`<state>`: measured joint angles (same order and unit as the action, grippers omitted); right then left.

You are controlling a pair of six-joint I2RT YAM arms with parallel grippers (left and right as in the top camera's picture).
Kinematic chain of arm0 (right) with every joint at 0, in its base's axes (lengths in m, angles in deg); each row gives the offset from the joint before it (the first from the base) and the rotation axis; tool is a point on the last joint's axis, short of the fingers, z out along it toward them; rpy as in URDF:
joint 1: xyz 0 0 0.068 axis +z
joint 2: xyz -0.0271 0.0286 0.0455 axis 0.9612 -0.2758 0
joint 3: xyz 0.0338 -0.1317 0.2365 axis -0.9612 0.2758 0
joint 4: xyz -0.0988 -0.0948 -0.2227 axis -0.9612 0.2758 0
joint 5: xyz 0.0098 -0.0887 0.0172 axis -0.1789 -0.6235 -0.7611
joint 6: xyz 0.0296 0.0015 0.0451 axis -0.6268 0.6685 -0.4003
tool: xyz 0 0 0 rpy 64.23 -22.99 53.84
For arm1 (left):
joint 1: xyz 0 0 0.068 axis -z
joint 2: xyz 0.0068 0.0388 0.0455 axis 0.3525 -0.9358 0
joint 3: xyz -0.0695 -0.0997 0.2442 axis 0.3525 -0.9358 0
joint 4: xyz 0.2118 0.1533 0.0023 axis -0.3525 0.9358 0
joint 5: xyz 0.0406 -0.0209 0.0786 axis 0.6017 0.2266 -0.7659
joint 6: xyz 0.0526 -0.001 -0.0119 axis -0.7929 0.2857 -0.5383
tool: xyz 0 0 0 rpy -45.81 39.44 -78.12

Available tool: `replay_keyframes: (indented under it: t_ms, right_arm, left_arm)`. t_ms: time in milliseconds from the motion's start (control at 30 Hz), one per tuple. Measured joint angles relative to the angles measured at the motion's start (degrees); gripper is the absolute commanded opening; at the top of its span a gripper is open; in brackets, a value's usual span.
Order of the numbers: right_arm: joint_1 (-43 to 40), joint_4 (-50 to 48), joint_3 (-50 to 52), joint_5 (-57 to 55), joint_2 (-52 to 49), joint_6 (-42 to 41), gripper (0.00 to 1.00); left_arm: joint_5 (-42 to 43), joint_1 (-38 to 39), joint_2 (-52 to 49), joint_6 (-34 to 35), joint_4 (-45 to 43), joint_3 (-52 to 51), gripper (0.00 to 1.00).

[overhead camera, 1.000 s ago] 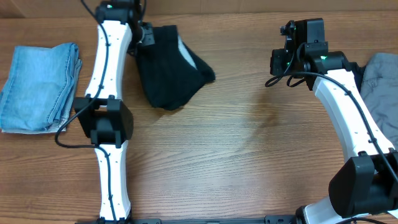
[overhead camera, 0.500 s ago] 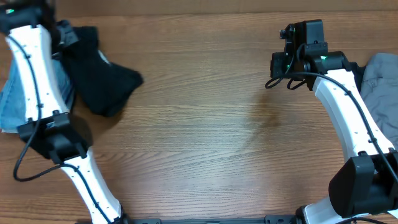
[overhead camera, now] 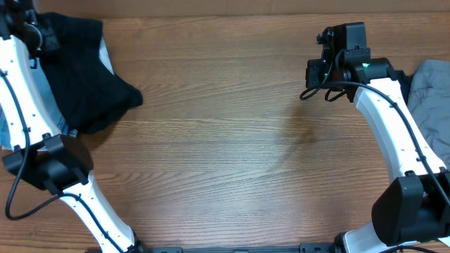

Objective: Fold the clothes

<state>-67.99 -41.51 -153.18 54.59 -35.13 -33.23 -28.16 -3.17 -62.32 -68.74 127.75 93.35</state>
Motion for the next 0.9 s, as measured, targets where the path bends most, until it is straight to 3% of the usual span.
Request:
replay_keyframes:
  t_ms: [200,567,633,667,733,767,900]
  right_arm:
    - [0.0,0.0,0.0,0.0,0.0,0.0,0.04]
    - [0.0,1.4,0.0,0.0,0.0,0.0,0.04]
    - [0.0,1.7,0.0,0.0,0.0,0.0,0.04]
    - [0.0,1.7,0.0,0.0,0.0,0.0,0.04]
    - [0.0,1.7,0.0,0.0,0.0,0.0,0.04]
    - [0.0,1.7,0.0,0.0,0.0,0.0,0.04]
    - [0.0,1.7,0.0,0.0,0.0,0.0,0.04]
  left_arm:
    - [3.4,-1.2,5.0,-2.9,-0.7,0.0,0.04]
    - [-3.0,-7.7,5.2,6.1,-0.6,-0.6,0.05]
    - [-4.4,-8.5,5.2,6.5,-0.8,-2.0,0.11]
    - [-5.1,-8.9,5.2,6.8,-1.1,-3.5,0.33]
    - [-6.8,-9.5,5.0,7.3,-1.9,-6.6,0.42]
    - [-7.3,-9.7,5.0,7.5,-2.6,-8.3,0.46]
    - [-10.6,-12.1,4.6,8.5,-4.1,-14.4,0.45]
